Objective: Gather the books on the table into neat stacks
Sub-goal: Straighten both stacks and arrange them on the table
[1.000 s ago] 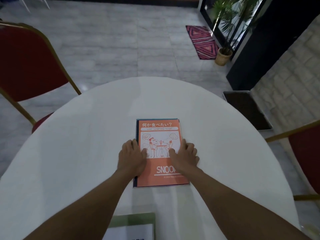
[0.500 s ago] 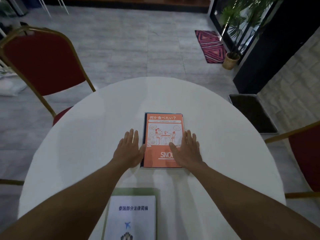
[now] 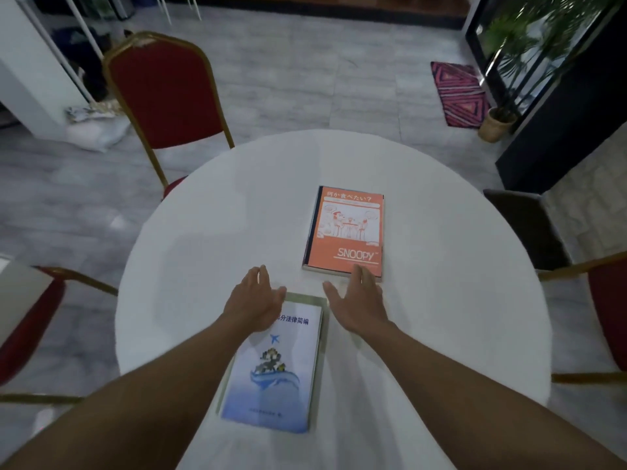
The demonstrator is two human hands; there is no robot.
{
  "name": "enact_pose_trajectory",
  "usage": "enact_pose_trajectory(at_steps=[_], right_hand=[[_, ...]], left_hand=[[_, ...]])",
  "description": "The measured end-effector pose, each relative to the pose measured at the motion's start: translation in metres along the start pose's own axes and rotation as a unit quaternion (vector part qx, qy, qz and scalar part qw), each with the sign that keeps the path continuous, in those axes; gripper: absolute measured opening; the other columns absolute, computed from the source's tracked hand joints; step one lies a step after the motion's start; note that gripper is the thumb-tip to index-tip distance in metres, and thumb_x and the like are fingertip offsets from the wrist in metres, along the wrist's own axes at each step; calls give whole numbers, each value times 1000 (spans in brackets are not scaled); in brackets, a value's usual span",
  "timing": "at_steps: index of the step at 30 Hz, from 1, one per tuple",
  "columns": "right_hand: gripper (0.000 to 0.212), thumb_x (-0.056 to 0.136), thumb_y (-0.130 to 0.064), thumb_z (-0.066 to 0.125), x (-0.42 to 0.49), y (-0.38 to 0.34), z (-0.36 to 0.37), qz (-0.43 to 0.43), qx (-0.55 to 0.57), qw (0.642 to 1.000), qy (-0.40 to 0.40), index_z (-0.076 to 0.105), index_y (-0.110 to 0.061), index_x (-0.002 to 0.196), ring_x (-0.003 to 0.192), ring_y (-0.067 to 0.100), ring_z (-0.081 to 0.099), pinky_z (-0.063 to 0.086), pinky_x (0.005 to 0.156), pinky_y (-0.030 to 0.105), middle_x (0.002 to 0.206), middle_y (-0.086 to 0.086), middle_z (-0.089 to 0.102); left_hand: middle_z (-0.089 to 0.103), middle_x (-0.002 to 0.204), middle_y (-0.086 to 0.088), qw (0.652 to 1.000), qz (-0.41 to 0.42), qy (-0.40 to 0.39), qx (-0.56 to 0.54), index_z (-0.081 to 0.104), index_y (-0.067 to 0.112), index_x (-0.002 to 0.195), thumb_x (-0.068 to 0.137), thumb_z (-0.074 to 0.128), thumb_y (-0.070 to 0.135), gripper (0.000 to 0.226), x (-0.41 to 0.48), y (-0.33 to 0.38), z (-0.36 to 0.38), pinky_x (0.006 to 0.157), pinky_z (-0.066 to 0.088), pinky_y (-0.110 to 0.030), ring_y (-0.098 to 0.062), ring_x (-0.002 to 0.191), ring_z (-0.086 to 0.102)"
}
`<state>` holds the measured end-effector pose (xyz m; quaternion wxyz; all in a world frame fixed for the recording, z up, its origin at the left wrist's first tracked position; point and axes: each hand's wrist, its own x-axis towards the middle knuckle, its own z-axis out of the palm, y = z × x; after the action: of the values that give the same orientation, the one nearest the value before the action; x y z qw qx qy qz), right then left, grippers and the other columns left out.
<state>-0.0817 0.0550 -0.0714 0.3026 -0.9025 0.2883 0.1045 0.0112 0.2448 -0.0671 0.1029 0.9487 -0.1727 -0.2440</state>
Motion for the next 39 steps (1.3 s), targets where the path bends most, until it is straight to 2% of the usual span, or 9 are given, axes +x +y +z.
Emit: enact_pose_trajectory(at_steps=[3, 7, 13, 21, 25, 27, 32, 35, 39], right_hand=[[88, 90, -69, 45, -23, 6, 19, 15, -4, 1000, -5, 31, -6, 150, 142, 33, 36, 31, 116, 47, 154, 15, 36], [87, 83, -75, 48, -49, 13, 48, 35, -49, 996, -66, 43, -11, 141, 136, 32, 41, 28, 109, 49, 142, 10, 44], [71, 78, -70, 61, -70, 9, 77, 39, -12, 995, -88, 52, -14, 121, 124, 29, 51, 37, 106, 46, 127, 6, 50], [69, 73, -46, 78, -64, -1, 74, 101, 127, 981, -104, 60, -5, 126, 121, 32, 60, 53, 99, 46, 130, 13, 61], [63, 74, -40, 78, -63, 1, 71, 110, 191, 971, -97, 59, -7, 125, 119, 31, 61, 54, 99, 45, 129, 12, 61], [60, 75, -36, 79, -61, 3, 68, 106, 240, 960, -98, 58, -8, 125, 115, 30, 63, 55, 98, 46, 128, 12, 62], [68, 87, -27, 75, -50, 3, 51, 104, 412, 897, -124, 20, -20, 127, 108, 16, 63, 57, 90, 36, 122, 0, 53], [68, 88, -25, 76, -38, 3, 37, 106, 438, 886, -108, 21, -19, 127, 105, 15, 64, 58, 86, 34, 118, -2, 51], [67, 90, -22, 73, -25, 1, 23, 97, 453, 883, -73, 22, -17, 134, 107, 18, 65, 57, 90, 38, 120, 0, 58]], left_hand=[[33, 145, -23, 999, -44, 11, -9, 30, -4, 143, 101, 36, 46, 66, -24, -16, 18, 107, 37, -46, -37, 135, 36], [43, 134, -21, 992, -118, 9, -39, 43, -1, 130, 99, 39, 45, 55, -48, -32, 44, 101, 41, -46, -38, 126, 43], [45, 137, -25, 975, -177, -3, -137, 38, 7, 145, 104, 27, 37, 52, -59, -41, 68, 107, 33, -44, -39, 126, 39], [40, 139, -23, 932, -230, 21, -280, 40, -3, 137, 93, 48, 41, 62, -57, -32, 56, 104, 36, -41, -38, 127, 44], [43, 130, -19, 921, -186, 49, -338, 47, -6, 124, 88, 53, 39, 58, -57, -28, 49, 89, 40, -39, -28, 108, 46], [51, 114, -20, 922, -145, 71, -353, 55, -8, 103, 84, 55, 36, 48, -56, -26, 42, 86, 48, -47, -39, 107, 55], [50, 87, -16, 895, -107, 115, -417, 46, 6, 78, 76, 52, 37, 32, -52, -11, 26, 68, 50, -51, -28, 78, 52], [45, 80, -12, 896, -83, 120, -420, 41, 11, 73, 76, 52, 35, 27, -45, 1, 12, 56, 39, -34, -22, 70, 48], [47, 94, -12, 903, -51, 125, -408, 49, 7, 84, 85, 53, 26, 20, -26, 21, 1, 65, 48, -42, -18, 81, 51]])
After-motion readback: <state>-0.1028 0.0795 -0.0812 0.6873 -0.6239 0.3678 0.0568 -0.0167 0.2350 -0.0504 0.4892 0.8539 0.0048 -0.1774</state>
